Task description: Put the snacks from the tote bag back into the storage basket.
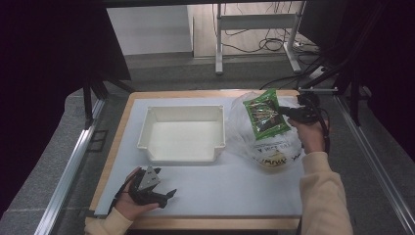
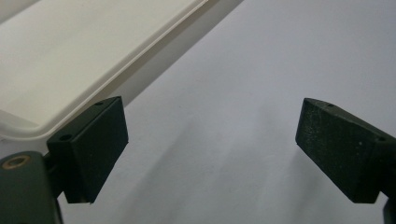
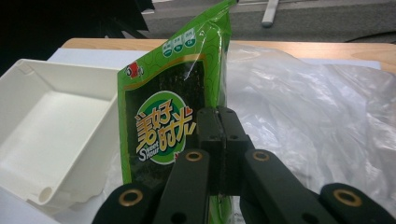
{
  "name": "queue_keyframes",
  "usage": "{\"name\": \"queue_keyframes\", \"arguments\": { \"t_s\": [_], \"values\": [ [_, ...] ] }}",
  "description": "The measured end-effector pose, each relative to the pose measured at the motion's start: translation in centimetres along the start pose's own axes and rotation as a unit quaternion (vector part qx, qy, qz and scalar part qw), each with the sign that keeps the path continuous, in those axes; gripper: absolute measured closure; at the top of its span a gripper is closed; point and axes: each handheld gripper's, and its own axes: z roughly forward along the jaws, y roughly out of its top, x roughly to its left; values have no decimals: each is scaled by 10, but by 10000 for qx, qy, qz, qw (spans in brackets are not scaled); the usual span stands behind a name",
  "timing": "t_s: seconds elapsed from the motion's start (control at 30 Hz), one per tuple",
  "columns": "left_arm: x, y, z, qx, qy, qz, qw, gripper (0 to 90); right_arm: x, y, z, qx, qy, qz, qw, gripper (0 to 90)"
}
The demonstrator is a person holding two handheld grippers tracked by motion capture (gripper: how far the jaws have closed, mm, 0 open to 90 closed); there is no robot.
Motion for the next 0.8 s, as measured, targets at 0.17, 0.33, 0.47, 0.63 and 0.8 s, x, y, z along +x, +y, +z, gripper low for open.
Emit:
{"name": "queue_keyframes", "arguments": {
  "t_s": [0.17, 0.33, 0.47, 0.63, 0.8],
  "values": [
    [0, 0, 0, 1, -1, 16, 10000, 92, 4, 2, 1, -53, 96, 23, 9999, 900],
    [0, 0, 0, -1, -1, 18, 10000, 92, 12, 5, 4, -108, 252, 5, 9996, 900],
    [0, 0, 0, -1, -1, 17, 10000, 92, 18, 7, 7, -146, 382, -20, 9992, 900],
    [0, 0, 0, -5, -4, 13, 10000, 92, 25, 9, 11, -177, 460, -68, 9988, 900],
    [1, 0, -1, -15, -8, 5, 10000, 92, 32, 11, 14, -190, 541, -98, 9983, 900]
  ]
}}
